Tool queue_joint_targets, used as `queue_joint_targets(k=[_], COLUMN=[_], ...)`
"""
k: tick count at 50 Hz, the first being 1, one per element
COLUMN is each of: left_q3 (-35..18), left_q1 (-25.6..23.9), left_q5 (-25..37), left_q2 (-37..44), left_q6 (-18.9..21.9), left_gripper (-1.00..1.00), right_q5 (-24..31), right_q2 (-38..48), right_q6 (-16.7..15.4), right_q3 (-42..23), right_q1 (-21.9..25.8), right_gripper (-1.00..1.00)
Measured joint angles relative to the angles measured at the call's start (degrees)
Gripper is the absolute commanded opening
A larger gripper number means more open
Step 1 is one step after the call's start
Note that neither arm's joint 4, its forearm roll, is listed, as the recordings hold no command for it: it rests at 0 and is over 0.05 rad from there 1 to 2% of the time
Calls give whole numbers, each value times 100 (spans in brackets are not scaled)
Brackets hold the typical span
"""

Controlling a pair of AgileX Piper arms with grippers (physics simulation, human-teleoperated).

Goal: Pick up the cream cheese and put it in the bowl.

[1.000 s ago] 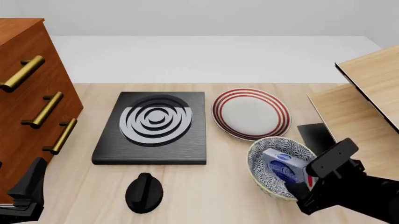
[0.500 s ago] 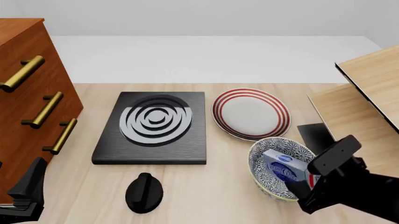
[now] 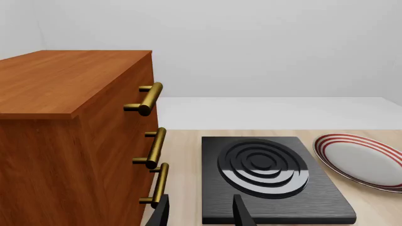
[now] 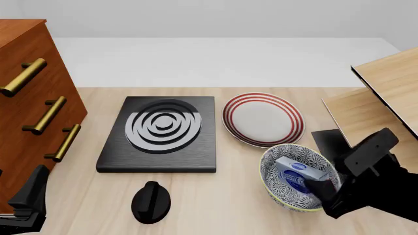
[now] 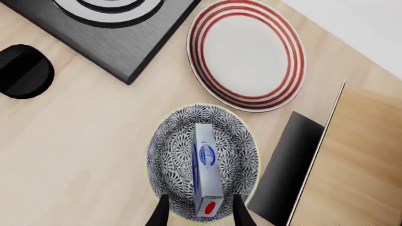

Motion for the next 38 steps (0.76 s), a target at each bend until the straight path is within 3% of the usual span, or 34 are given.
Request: queue_joint_targets(k=[8,31,38], left_q3=[0,0,0], left_q1=[0,0,0], left_q5=[0,0,0], left_q2=[0,0,0], left_q6=[0,0,0], left_gripper=[100,100,100], right_q5=[240,1007,1394], right_q2=[-322,-2107,-2829], right_q6=[71,677,699], right_q3=[-203,-475,-1144], right_q1=[101,897,1131], right_gripper=[100,100,100])
